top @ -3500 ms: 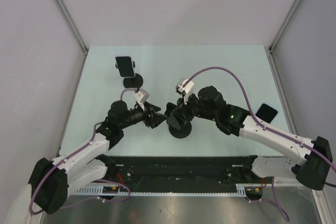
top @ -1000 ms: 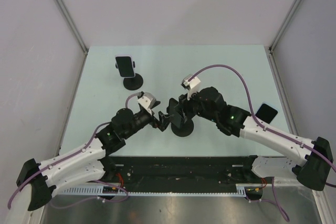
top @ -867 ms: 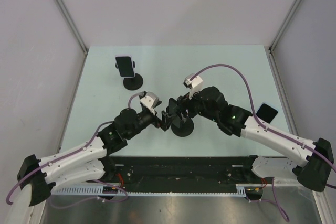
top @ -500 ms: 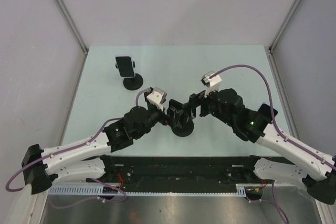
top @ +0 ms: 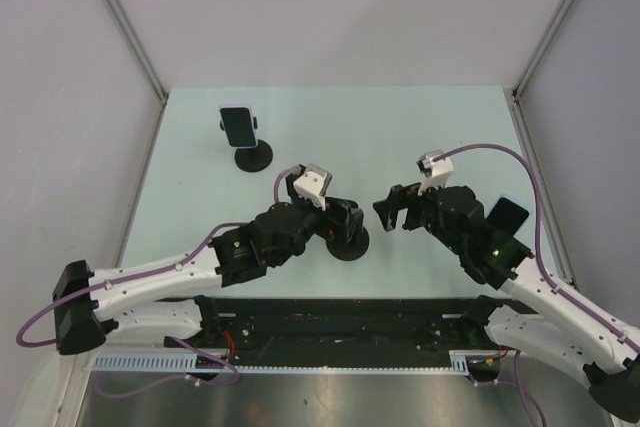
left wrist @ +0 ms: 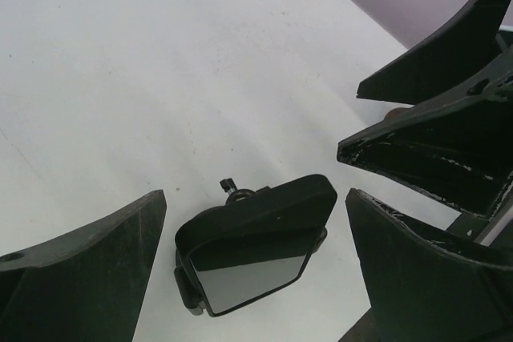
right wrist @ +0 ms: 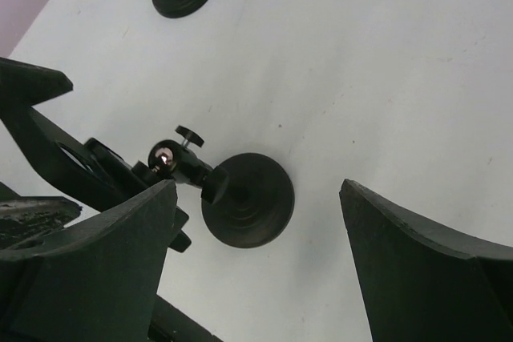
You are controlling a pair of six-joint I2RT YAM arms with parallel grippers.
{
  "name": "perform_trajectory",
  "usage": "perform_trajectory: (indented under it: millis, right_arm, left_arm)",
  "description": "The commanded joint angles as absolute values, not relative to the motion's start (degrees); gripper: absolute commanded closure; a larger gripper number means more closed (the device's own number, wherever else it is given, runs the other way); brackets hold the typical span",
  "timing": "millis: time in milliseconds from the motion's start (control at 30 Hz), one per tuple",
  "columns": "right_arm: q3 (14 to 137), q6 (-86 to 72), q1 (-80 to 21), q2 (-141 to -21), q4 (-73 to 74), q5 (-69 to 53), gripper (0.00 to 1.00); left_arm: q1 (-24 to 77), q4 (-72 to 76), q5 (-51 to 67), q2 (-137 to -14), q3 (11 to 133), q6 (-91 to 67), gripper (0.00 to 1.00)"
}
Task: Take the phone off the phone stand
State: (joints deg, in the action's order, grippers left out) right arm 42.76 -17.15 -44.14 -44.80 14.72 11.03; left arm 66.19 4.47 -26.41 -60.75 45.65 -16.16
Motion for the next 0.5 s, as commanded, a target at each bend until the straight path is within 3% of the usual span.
perform_trajectory:
  millis: [0,233,467]
  right_arm:
    - [40.9,-18.4,-43.7,-43.2,10.6,9.3,0.13]
    - [38.8,-17.1,-43.7,-45.2,9.9,3.3,0.14]
    - [37.6,-16.2,-47.4,-48.1,6.9,0.6,0.14]
  left_arm:
    - [66.9,3.8,-29.6,-61.4,48.1,-18.6,0.0]
    - [66.5,3.3,-34.5,-58.2,45.2,-19.0,0.0]
    - [61.7,2.5,-27.3,-58.5,45.6,-19.3,0.0]
